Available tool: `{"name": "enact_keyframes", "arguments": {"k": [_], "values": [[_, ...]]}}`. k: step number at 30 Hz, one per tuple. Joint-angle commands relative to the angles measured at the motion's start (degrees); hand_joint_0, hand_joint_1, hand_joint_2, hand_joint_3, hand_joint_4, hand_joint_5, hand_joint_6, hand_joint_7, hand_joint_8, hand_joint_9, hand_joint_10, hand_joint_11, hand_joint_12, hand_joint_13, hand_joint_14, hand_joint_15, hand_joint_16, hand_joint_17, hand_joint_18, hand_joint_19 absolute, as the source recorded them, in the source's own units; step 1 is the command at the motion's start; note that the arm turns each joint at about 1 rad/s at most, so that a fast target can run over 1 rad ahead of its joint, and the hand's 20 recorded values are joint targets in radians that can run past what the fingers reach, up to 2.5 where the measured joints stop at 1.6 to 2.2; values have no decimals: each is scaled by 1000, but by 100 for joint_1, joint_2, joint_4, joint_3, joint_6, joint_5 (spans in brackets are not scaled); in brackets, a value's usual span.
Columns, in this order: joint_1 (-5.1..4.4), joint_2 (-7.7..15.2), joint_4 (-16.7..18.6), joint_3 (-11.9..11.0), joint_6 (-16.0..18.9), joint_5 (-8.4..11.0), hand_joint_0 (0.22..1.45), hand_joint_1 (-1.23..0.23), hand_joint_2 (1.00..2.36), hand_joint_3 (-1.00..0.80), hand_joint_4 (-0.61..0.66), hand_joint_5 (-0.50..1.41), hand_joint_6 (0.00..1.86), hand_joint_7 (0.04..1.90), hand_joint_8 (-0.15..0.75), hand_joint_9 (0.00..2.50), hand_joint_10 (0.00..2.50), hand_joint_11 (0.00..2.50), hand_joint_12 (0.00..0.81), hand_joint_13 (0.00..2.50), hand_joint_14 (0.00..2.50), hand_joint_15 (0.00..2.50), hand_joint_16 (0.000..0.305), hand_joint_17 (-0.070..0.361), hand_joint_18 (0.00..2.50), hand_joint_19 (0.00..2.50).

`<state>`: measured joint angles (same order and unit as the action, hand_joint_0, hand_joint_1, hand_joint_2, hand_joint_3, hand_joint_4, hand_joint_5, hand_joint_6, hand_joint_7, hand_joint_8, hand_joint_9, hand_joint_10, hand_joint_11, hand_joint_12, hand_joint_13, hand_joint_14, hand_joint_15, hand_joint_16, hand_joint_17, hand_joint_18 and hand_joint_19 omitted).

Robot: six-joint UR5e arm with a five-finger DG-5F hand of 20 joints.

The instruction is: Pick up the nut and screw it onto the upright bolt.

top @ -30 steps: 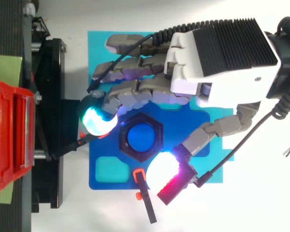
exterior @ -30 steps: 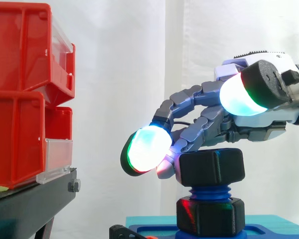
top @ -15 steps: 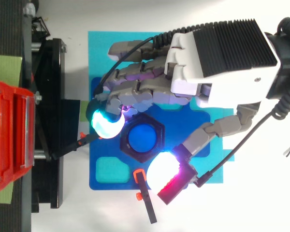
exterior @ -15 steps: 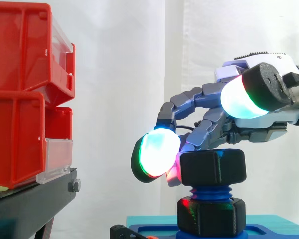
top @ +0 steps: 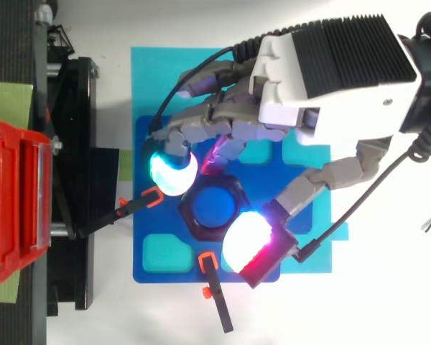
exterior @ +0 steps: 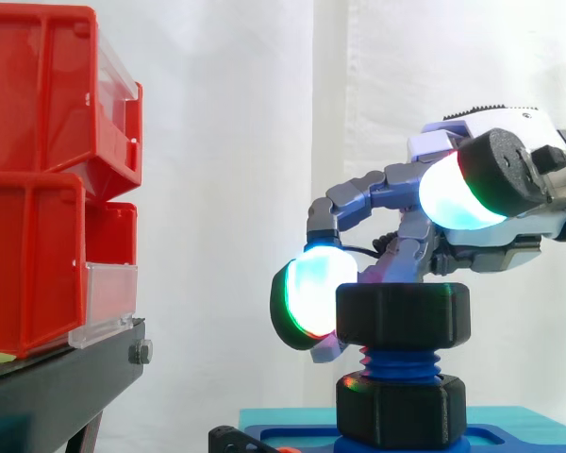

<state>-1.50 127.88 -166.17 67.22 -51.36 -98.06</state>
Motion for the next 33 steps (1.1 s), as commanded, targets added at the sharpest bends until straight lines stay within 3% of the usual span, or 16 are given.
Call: {"name": "enact_keyframes", "arguments": {"k": [1,2,4,10,18,22,25,28,31,33], "values": [[71,1,-29,-7,-15,-64,514,-514,1000,-500,205,53,505,1176,260,1467,5,116,297,812,1,40,39,87,490,115],[80,1,-29,1,-23,-73,526,-525,1000,-500,154,86,505,1241,246,1718,5,136,255,935,0,32,34,76,572,124],[142,1,-55,1,-50,-143,538,-541,1000,-500,123,99,505,1266,243,1845,6,157,221,1006,0,16,28,63,726,163],[282,-8,-222,-7,-94,-284,542,-549,1000,-500,94,106,504,1297,242,1933,8,189,195,1107,0,17,24,54,811,180],[344,-35,-266,-69,-94,-293,539,-538,1000,-500,66,108,503,1340,266,2205,16,391,181,1379,4,107,23,52,939,247],[344,-131,-310,-87,-102,-275,532,-523,1000,-500,69,119,502,1370,282,2393,23,563,195,1616,7,172,24,54,1183,366],[352,-219,-363,-104,-120,-266,517,-492,1000,-500,63,121,502,1390,283,2378,23,550,200,1660,7,175,25,55,1244,393],[370,-254,-583,-297,-120,-266,504,-453,1000,-500,57,109,502,1388,283,2212,19,456,213,1581,8,185,28,64,1122,376],[370,-254,-925,-482,-146,-258,497,-432,1000,-500,123,58,504,1218,290,1983,16,383,241,1416,7,186,33,75,995,357],[344,-254,-952,-500,-173,-231,494,-424,1000,-500,187,24,505,1092,289,1835,14,351,263,1343,8,192,36,82,918,356]]}}
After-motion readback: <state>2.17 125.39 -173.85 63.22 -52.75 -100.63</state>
